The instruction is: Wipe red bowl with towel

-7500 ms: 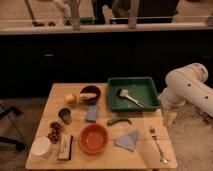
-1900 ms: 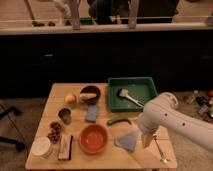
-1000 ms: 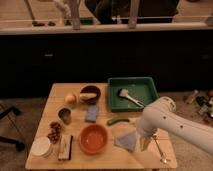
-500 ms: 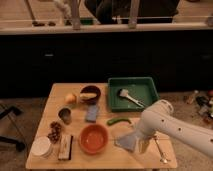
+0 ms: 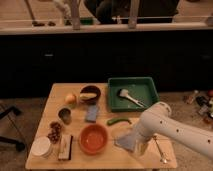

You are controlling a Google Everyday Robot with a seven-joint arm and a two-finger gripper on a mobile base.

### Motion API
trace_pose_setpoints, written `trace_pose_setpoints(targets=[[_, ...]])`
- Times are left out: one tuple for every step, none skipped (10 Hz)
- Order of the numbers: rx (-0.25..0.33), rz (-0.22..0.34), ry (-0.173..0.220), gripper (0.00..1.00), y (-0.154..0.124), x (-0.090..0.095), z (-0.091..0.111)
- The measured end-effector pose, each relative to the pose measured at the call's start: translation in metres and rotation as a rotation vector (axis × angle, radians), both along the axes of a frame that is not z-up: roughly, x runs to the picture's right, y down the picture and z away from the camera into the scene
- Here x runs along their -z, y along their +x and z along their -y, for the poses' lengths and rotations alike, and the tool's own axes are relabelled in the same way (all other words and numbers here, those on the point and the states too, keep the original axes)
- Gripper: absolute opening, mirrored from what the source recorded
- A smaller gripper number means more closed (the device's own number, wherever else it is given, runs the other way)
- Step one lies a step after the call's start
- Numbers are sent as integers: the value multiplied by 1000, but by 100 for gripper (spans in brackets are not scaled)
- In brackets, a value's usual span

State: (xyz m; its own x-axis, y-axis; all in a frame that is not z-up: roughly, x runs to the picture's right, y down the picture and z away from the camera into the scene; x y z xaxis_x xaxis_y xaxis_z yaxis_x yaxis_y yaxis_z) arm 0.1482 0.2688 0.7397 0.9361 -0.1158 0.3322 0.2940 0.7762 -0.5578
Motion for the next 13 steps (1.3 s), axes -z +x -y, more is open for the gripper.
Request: trace_pose_setpoints(targets=[[-5, -2, -4, 80, 2, 0, 0], [-4, -3, -5, 80, 5, 2, -2], [2, 0, -4, 80, 3, 3, -3], [-1, 1, -8, 80, 2, 2, -4], [-7, -1, -15, 80, 2, -1, -7], [-13, -2, -21, 80, 0, -5, -11], [-17, -4, -22, 80, 0, -5, -11], [-18, -4, -23, 80, 0, -4, -12], [-21, -6, -24, 80, 2, -3, -13], [-22, -5, -27, 80, 1, -4, -14], [-21, -4, -28, 80, 0, -4, -13], [-22, -5, -30, 80, -2, -4, -13], [-25, -6, -32, 80, -1, -4, -14]])
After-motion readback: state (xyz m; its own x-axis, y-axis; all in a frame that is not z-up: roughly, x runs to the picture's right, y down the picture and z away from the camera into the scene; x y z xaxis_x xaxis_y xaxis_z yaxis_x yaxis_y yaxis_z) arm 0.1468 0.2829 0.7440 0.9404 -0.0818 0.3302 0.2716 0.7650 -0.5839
